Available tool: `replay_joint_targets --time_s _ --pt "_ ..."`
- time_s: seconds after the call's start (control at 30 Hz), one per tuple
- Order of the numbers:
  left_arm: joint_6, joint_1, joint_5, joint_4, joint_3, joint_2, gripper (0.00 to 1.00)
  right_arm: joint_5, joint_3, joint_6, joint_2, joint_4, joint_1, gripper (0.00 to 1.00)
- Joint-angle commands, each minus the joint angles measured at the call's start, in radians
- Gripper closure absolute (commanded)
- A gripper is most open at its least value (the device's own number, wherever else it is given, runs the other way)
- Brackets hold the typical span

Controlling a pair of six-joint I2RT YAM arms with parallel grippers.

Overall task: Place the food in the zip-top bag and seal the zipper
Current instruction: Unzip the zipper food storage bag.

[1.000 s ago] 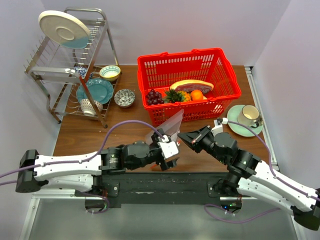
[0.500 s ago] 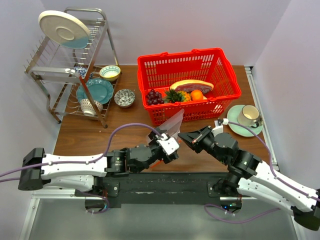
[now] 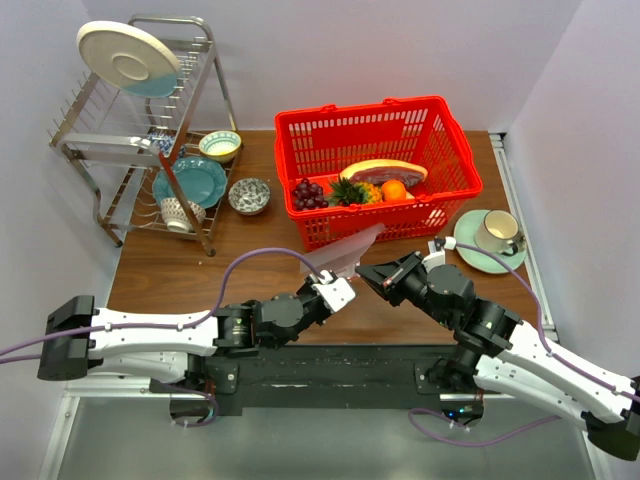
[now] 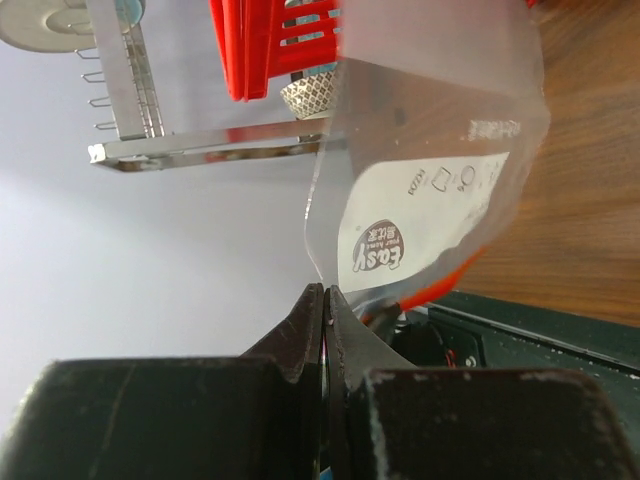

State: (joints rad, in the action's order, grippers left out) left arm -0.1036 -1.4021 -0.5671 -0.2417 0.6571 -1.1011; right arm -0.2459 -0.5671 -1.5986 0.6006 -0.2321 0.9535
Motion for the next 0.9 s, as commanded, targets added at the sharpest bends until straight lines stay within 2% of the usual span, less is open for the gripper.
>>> replay_joint_targets --time_s 0.0,0.07,0.13,0.17,0.2,0.23,0.27,0.33,0.37,0.47,0.53,0.57,0.6,0.63,0.67,0.7,0.77,0.87 --pt "0.013 -0.005 0.045 0.001 0.01 0.043 1.0 -0.027 -0.011 0.009 0.01 -0.01 -0.002 1.0" --pt "0.022 -0.003 0.05 0.065 0.053 0.053 1.0 -0.026 -0.017 0.047 0.013 -0.038 -0.002 1.0" --pt "0.03 -0.003 0.059 0.168 0.082 0.075 1.0 -0.049 -0.043 0.119 0.002 -0.062 -0.002 0.91" --pt "0.034 -0.003 0.079 0.2 0.104 0.086 1.0 -0.068 -0.057 0.244 -0.005 -0.09 -0.001 0.84" --pt "0.038 -0.003 0.091 0.249 0.113 0.113 1.0 -0.1 -0.089 0.325 -0.01 -0.102 -0.002 0.68" --pt "0.045 -0.003 0.119 0.296 0.121 0.131 1.0 -0.105 -0.103 0.412 -0.016 -0.107 -0.002 0.62" --pt "0.051 -0.003 0.133 0.32 0.136 0.147 1.0 -0.099 -0.114 0.604 -0.025 -0.095 -0.001 0.57" --pt "0.073 -0.005 0.16 0.392 0.153 0.197 1.0 -0.066 -0.149 0.756 -0.031 -0.105 -0.002 0.54" --pt "0.084 -0.003 0.197 0.418 0.176 0.211 1.0 -0.053 -0.161 0.885 -0.038 -0.125 -0.001 0.51" --pt "0.129 -0.003 0.297 0.521 0.222 0.257 1.0 0.019 -0.218 1.087 -0.024 -0.197 -0.002 0.44" --pt "0.145 -0.005 0.367 0.573 0.239 0.276 1.0 0.093 -0.27 1.17 -0.013 -0.239 -0.001 0.43" --pt "0.147 -0.005 0.392 0.608 0.257 0.277 1.0 0.132 -0.278 1.231 -0.013 -0.248 -0.002 0.38" --pt "0.148 -0.005 0.41 0.625 0.266 0.276 1.0 0.163 -0.272 1.262 -0.021 -0.243 -0.001 0.27" --pt "0.153 -0.003 0.433 0.64 0.274 0.273 1.0 0.213 -0.264 1.285 -0.028 -0.234 -0.002 0.23" --pt "0.154 -0.003 0.44 0.656 0.289 0.268 1.0 0.227 -0.258 1.334 -0.033 -0.216 -0.001 0.13" --pt "0.154 -0.003 0.444 0.68 0.292 0.258 1.0 0.23 -0.255 1.347 -0.042 -0.214 -0.002 0.09" --pt "0.147 -0.003 0.45 0.699 0.297 0.247 1.0 0.243 -0.263 1.382 -0.042 -0.213 -0.002 0.06" --pt "0.139 -0.003 0.44 0.706 0.292 0.234 1.0 0.371 -0.287 1.491 -0.033 -0.193 -0.002 0.08"
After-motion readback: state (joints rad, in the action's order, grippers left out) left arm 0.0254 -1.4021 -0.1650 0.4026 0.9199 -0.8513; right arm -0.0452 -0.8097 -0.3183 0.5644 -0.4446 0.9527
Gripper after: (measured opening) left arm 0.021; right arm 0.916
